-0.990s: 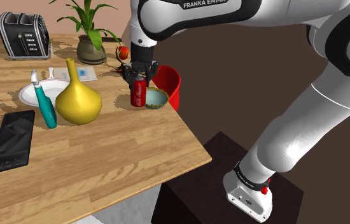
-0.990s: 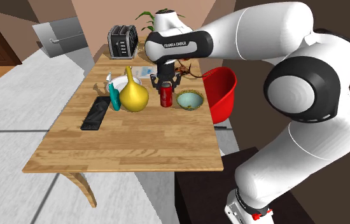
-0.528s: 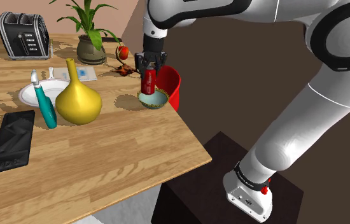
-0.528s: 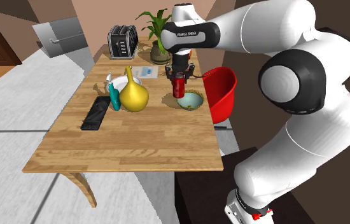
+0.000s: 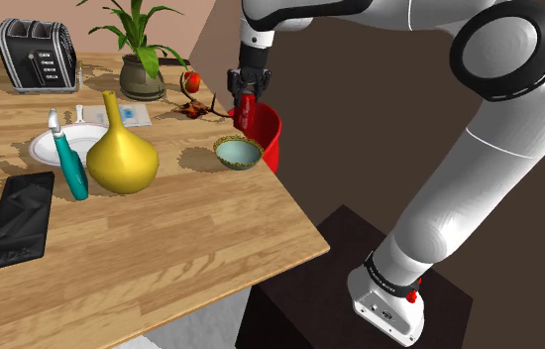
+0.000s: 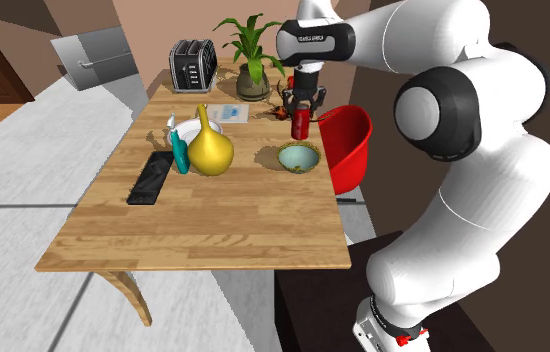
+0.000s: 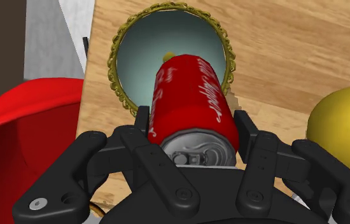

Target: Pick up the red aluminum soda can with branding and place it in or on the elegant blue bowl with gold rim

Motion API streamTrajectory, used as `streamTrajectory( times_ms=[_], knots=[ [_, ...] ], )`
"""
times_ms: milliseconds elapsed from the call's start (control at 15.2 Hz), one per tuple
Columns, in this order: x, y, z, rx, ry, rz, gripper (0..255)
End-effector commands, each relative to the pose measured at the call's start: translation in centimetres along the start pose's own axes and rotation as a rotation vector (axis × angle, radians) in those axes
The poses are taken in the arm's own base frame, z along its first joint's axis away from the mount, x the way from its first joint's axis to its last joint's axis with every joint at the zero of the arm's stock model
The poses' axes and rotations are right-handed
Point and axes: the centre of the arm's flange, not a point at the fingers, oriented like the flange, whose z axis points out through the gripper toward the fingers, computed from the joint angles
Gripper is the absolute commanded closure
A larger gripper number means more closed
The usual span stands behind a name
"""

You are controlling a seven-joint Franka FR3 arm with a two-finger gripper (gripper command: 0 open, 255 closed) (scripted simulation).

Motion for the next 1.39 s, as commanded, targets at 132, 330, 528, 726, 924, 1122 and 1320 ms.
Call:
streamTrajectory(
  times_ms=[132, 330, 528, 726, 924, 1122, 1320],
  knots=[
    [0.3, 0.6, 1.7, 0.000, 0.001, -0.001, 255],
    [0.3, 0.6, 3.3, 0.000, 0.001, -0.001, 255],
    [0.2, 0.7, 4.9, 0.000, 0.001, -0.001, 255],
    [0.2, 0.7, 6.5, 0.000, 0.001, -0.001, 255],
    [0.2, 0.7, 8.1, 0.000, 0.001, -0.001, 255],
    [0.2, 0.8, 9.4, 0.000, 0.001, -0.001, 255],
    [0.2, 0.8, 9.4, 0.000, 0.001, -0.001, 255]
  ],
)
